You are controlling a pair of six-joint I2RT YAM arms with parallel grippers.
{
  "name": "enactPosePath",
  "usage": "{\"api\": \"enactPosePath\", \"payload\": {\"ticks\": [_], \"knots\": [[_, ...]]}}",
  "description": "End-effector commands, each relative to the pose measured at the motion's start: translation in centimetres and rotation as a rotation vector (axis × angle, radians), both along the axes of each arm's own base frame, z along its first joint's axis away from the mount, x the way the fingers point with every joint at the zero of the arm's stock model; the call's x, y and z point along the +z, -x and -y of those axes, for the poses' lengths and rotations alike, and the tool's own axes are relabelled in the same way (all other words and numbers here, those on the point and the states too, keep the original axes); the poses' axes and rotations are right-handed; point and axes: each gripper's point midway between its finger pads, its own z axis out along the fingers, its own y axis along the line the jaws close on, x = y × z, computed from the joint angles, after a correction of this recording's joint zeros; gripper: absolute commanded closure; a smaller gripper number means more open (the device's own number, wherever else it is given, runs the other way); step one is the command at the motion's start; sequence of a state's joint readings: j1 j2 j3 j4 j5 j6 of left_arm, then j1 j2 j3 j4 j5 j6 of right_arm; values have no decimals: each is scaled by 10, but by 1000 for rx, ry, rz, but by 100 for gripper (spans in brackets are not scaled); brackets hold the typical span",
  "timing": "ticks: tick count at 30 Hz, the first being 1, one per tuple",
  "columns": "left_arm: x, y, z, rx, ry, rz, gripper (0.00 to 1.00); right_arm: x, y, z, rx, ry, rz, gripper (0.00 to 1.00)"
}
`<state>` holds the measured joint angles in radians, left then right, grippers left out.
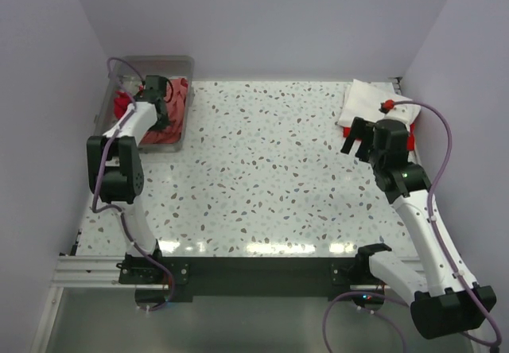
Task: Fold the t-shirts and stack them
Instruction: Grab the tshirt from the pile, then move the tshirt to the center of the board
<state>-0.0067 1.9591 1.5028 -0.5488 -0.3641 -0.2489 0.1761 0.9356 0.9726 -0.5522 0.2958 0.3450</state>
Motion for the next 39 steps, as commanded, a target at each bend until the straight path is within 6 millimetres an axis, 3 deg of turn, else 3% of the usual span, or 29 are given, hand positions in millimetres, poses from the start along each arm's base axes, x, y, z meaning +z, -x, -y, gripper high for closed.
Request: {"api": "enactPosePath", "payload": {"ticks": [1,2,3,5,6,8,9,13,17,20,23,24,28,32,34,36,37,39], "knots": [[127,-27,4,-34,21,282,100,9,-10,-8,17,-37,37,1],[144,-29,7,-47,31,317,100,8,-12,-10,25,-45,40,1],[175,-36,12,-71,52,385,100,7,-13,-11,27,-46,38,1],[213,-35,15,-91,57,454,100,6,-17,-13,35,-54,34,1],[246,-38,18,-108,61,524,100,4,-18,-15,39,-60,29,1],[280,-36,21,-135,61,592,100,3,-22,-18,49,-65,24,1],[308,-36,25,-165,71,653,100,4,-22,-19,53,-68,25,1],[371,-21,39,-254,84,814,100,3,-27,-22,66,-75,20,1],[400,-4,50,-317,111,904,100,4,-30,-25,75,-79,16,1],[420,9,70,-392,188,962,100,5,-31,-26,76,-86,21,1],[444,28,119,-569,275,1018,100,6,-32,-27,75,-95,29,1],[450,38,151,-660,298,1029,100,5,-32,-27,75,-98,26,1],[461,66,221,-856,483,1030,100,4,-35,-29,75,-106,24,1],[449,86,264,-975,606,980,100,5,-33,-29,77,-110,24,2],[422,87,274,-983,624,903,100,5,-31,-27,73,-109,26,1],[381,83,276,-954,627,792,100,1,-28,-27,72,-106,14,1],[367,81,274,-936,617,758,85,-1,-28,-27,73,-106,11,1],[317,75,266,-857,586,637,60,-6,-25,-28,78,-111,-2,1]]}}
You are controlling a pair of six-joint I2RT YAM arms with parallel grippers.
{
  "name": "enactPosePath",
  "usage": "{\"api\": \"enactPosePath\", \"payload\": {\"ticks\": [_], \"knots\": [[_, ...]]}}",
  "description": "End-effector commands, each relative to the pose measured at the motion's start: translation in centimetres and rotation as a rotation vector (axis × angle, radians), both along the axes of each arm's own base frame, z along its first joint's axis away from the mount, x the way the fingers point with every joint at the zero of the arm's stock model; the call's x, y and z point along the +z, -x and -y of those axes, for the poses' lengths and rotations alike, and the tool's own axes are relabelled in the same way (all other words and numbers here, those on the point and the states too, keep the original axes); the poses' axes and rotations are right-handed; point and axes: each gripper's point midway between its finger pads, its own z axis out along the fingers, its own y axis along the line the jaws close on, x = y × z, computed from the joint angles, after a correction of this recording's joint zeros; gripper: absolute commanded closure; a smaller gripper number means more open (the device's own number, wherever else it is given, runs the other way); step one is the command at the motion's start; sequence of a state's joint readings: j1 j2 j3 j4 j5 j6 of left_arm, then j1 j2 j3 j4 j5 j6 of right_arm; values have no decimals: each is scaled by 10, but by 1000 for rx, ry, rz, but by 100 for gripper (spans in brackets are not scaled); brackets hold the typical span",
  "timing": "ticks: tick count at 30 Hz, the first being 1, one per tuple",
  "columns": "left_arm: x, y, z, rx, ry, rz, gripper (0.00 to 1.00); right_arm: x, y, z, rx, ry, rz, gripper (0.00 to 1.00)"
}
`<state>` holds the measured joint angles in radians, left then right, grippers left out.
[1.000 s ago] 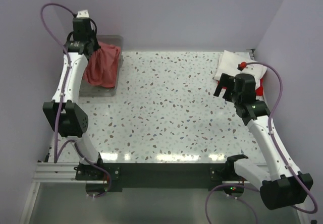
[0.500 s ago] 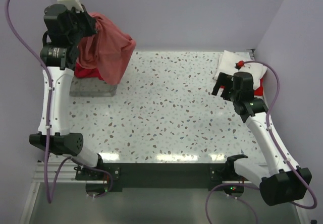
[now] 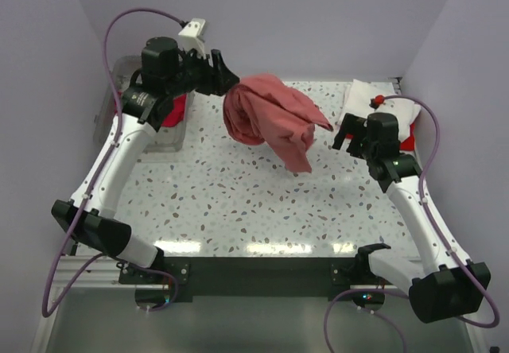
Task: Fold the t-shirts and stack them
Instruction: Move the tshirt to the center of the board, then flatten the tshirt out
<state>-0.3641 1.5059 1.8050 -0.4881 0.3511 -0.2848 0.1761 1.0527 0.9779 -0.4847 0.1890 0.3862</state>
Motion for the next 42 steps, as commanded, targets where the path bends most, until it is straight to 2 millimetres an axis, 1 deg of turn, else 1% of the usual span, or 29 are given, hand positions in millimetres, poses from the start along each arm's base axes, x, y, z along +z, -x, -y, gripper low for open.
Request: {"api": "enactPosePath", "payload": {"ticks": [1,2,3,4,5,7,8,9,10,11,12,13,14,15,16,17,18,19,20,21,23,27,29,31,33,35,36,39,42], "knots": [[-44,1,-12,68,-49,-105,32,12,1,-5,11,-33,37,2],[-74,1,-16,93,-83,-169,21,6,5,-7,23,-41,22,2],[-92,-1,-25,141,-120,-211,15,3,7,-9,31,-46,15,2],[-107,1,-28,154,-147,-242,10,0,10,-9,34,-51,5,2],[-128,4,-30,164,-182,-284,9,-9,14,-13,55,-61,-15,2],[-143,10,-33,198,-231,-291,7,-14,19,-16,66,-78,-22,2],[-159,15,-33,199,-254,-317,7,-26,24,-19,80,-88,-47,2],[-162,21,-27,190,-267,-311,6,-28,26,-21,85,-100,-50,2],[-166,26,-22,178,-275,-316,6,-38,29,-22,87,-106,-72,2],[-177,31,-17,165,-286,-336,6,-42,30,-23,88,-113,-86,2],[-181,39,-3,131,-287,-340,6,-46,31,-25,85,-127,-98,2],[-192,46,3,118,-290,-366,6,-56,34,-25,83,-131,-129,4],[-197,51,9,102,-294,-375,5,-59,35,-27,90,-135,-139,4],[-202,58,22,81,-289,-383,5,-63,37,-30,100,-148,-154,5],[-211,64,26,71,-296,-402,5,-73,39,-31,102,-151,-182,6],[-215,68,32,59,-297,-412,5,-78,41,-32,101,-152,-195,7],[-217,75,45,35,-283,-414,5,-82,41,-34,100,-161,-207,7],[-223,79,51,23,-282,-424,5,-91,45,-43,133,-187,-237,9],[-224,83,57,8,-277,-426,5,-96,47,-47,147,-200,-252,10],[-227,89,70,-20,-267,-433,4,-101,49,-52,153,-222,-269,11],[-230,98,84,-52,-271,-439,4,-118,56,-61,175,-238,-320,13],[-235,109,101,-82,-275,-453,4,-141,72,-80,212,-254,-413,17],[-238,114,106,-91,-280,-459,4,-154,80,-87,221,-263,-457,18],[-244,117,105,-88,-283,-477,4,-161,85,-94,239,-262,-483,20],[-245,118,103,-78,-285,-484,4,-167,86,-97,244,-254,-502,21],[-247,119,100,-67,-291,-487,4,-170,83,-98,242,-246,-510,24],[-246,119,98,-62,-289,-485,4,-177,84,-97,235,-234,-529,25],[-245,122,94,-54,-294,-486,4,-180,78,-99,234,-234,-525,32],[-247,123,88,-39,-303,-488,4,-182,70,-103,234,-237,-521,42]]}}
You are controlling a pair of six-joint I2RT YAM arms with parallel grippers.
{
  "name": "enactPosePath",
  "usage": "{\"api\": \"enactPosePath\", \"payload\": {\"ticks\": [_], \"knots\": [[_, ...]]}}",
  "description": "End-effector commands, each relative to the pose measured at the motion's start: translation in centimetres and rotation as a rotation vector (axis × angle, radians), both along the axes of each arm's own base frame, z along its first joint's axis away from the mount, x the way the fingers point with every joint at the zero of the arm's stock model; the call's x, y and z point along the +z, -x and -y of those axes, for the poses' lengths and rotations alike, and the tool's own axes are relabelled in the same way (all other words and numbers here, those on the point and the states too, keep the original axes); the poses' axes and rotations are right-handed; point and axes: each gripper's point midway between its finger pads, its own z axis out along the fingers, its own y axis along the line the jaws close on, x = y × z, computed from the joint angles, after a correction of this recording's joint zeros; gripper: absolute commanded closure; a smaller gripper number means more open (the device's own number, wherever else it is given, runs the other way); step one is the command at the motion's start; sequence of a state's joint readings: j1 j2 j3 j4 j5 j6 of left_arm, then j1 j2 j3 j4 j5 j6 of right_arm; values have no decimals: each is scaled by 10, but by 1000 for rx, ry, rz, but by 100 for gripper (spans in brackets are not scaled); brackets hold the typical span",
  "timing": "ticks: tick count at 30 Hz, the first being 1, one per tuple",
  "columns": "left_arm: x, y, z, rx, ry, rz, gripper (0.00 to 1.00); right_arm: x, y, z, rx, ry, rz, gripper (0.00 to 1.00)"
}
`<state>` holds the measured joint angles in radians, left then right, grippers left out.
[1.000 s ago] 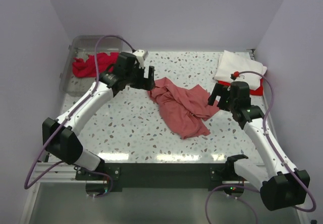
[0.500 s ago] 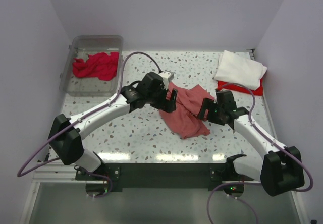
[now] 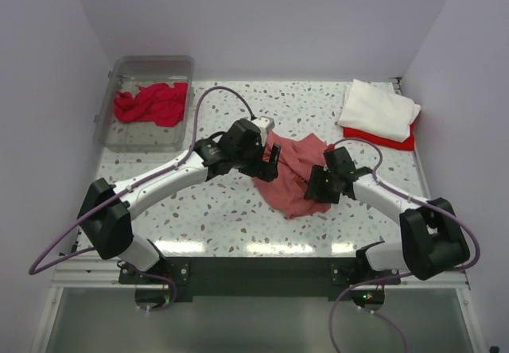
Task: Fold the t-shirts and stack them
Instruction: Flatten the tshirt out
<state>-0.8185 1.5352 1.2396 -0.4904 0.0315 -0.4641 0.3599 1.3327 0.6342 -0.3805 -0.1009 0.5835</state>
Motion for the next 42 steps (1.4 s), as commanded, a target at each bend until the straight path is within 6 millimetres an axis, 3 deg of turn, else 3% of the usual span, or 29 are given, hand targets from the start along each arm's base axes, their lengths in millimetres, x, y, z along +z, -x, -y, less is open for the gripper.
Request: {"api": "enactPosePath", "payload": {"ticks": [1,5,6,8,17,20,23,25,32,42], "knots": [[14,0,-6,35,28,31,4,9,-22,-12,-6,-33,50,45],[15,2,-9,38,26,28,4,10,-25,-15,-3,-39,33,66],[16,3,-9,36,28,29,4,11,-25,-15,-10,-37,30,80],[19,3,-9,35,32,38,4,17,-27,-12,-20,-19,30,85],[20,2,-6,1,1,74,4,47,-40,-8,-16,25,49,60],[19,4,-3,-6,2,74,3,49,-44,-11,-8,23,46,61],[18,4,-2,-5,-2,74,3,47,-44,-16,5,5,28,78],[18,5,-2,-6,-2,75,3,44,-41,-15,7,10,4,81],[16,6,-6,3,-13,77,3,30,-22,2,1,92,-54,65],[15,7,-5,-3,-14,73,2,10,-10,1,-1,76,-114,59]]}}
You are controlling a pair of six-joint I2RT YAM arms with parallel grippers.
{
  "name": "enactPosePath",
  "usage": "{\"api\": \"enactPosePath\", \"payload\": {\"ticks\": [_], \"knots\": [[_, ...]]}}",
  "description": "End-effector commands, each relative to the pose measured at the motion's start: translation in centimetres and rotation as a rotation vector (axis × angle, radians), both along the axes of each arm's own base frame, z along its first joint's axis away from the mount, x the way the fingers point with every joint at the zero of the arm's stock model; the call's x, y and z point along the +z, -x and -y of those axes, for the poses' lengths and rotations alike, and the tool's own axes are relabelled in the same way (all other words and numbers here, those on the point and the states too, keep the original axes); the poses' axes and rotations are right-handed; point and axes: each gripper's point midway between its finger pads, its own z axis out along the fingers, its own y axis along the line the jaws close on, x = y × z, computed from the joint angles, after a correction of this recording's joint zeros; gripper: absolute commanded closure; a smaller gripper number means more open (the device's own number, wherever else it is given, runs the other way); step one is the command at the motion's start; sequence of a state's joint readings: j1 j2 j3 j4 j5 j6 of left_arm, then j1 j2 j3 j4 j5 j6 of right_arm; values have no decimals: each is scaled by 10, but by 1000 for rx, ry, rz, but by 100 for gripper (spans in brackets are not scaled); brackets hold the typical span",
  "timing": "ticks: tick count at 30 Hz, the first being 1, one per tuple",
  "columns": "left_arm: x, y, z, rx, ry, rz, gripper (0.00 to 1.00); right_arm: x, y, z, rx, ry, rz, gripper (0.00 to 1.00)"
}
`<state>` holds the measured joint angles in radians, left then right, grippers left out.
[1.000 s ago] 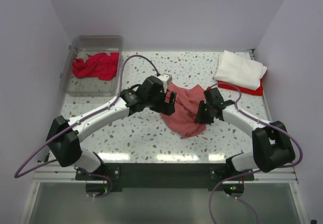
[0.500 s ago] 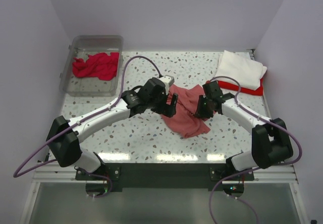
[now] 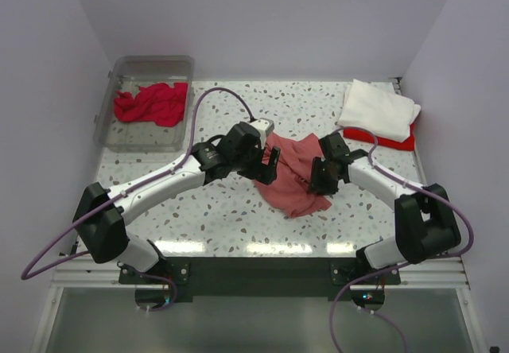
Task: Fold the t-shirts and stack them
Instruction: Flatten the tshirt out
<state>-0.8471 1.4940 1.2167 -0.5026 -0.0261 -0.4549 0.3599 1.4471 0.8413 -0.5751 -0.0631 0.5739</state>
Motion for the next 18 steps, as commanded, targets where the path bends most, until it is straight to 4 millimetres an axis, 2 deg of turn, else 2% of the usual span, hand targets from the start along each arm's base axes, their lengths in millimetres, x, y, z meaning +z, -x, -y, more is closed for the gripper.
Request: {"api": "enactPosePath", "payload": {"ticks": [1,4,5,6,8,9,11,12,14,15,17,18], "knots": [[12,-1,1,-9,14,38,2,-9,6,-2,10,1,-33,61],[13,-1,0,-10,14,42,2,-6,1,-9,30,-27,-31,81],[14,-1,1,-13,17,48,2,-3,-2,-11,34,-33,-26,95],[15,0,2,-17,18,51,2,8,-12,-16,38,-45,0,100],[18,-1,6,-26,29,65,2,18,-22,-19,47,-48,8,100],[22,-1,9,-32,37,74,2,36,-39,-25,51,-61,57,100],[27,0,17,-47,49,83,2,46,-52,-27,62,-41,60,100],[28,1,20,-53,52,85,2,67,-71,-33,62,-53,111,100],[29,5,28,-69,55,87,2,73,-85,-34,58,-29,108,100],[31,4,32,-70,62,91,2,92,-102,-41,60,-44,154,100],[33,7,40,-83,68,96,1,96,-114,-44,58,-37,150,100],[38,6,43,-82,78,105,1,116,-128,-49,53,-53,201,100]]}}
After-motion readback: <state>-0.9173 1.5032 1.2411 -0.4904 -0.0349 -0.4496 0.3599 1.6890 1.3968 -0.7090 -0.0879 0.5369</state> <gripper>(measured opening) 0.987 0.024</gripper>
